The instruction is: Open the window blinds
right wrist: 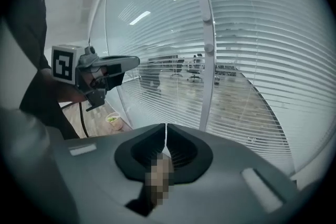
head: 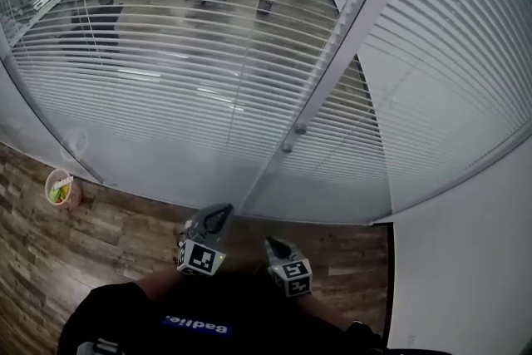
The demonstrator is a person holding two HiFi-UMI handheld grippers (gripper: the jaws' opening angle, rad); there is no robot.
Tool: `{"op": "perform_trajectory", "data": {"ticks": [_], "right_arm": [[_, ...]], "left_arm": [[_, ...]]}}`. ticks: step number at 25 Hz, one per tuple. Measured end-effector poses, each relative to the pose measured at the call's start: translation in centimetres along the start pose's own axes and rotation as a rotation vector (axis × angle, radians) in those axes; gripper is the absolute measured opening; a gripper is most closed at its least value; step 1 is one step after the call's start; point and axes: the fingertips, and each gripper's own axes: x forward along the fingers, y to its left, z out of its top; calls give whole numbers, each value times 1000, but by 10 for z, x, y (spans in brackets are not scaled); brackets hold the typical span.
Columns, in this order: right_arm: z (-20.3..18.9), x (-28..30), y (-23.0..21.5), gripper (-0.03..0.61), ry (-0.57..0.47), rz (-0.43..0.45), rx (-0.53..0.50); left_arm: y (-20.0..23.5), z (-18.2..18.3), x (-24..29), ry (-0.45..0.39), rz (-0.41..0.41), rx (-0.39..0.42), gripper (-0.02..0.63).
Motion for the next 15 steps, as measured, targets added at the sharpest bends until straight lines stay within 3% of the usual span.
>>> {"op": "perform_trajectory", "data": {"ticks": [3,7,11,15], "right_arm": [[-6,-7,3,12,4,-20,21],[3,-7,-8,12,-8,18,1],[6,-13,-8,11,-32,57,-33],[-2,-30,-9,12,-50,85,-16]], "left_arm": [[-31,-19,-13,35,-85,-1,-5],[-60,-20,-8,69,-144,11,-5],[-65,-17,-12,94,-113,43,-5],[-72,-14,-27,131,-37,25,-5]]}}
